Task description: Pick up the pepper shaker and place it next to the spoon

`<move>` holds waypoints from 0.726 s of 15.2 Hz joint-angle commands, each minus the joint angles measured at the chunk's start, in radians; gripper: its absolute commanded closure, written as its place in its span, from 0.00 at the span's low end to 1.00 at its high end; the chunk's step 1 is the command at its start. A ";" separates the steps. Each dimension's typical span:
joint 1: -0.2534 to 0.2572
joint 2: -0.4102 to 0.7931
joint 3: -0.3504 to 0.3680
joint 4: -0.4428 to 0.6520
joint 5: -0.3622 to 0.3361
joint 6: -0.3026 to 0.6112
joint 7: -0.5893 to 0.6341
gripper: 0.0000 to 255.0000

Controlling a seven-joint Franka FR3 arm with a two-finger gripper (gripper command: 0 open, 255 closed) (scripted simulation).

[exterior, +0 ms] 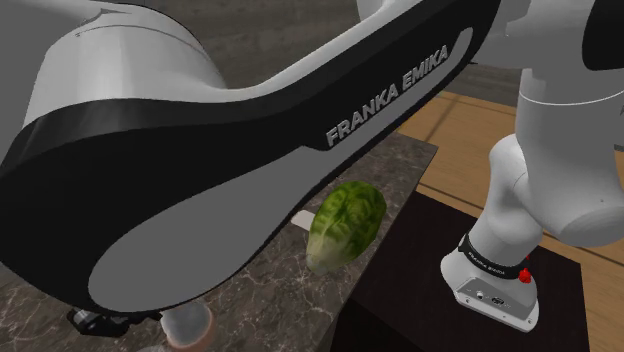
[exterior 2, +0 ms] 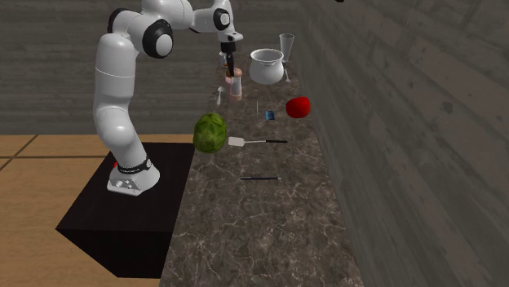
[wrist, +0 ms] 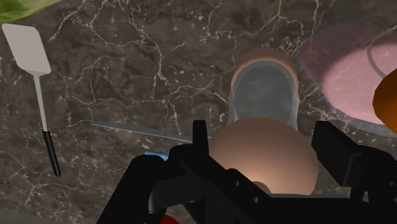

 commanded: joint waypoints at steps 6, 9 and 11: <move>-0.001 0.018 -0.005 -0.042 -0.012 0.057 0.016 1.00; -0.001 0.018 -0.005 -0.042 -0.012 0.057 0.016 1.00; -0.001 0.018 -0.005 -0.042 -0.012 0.057 0.016 1.00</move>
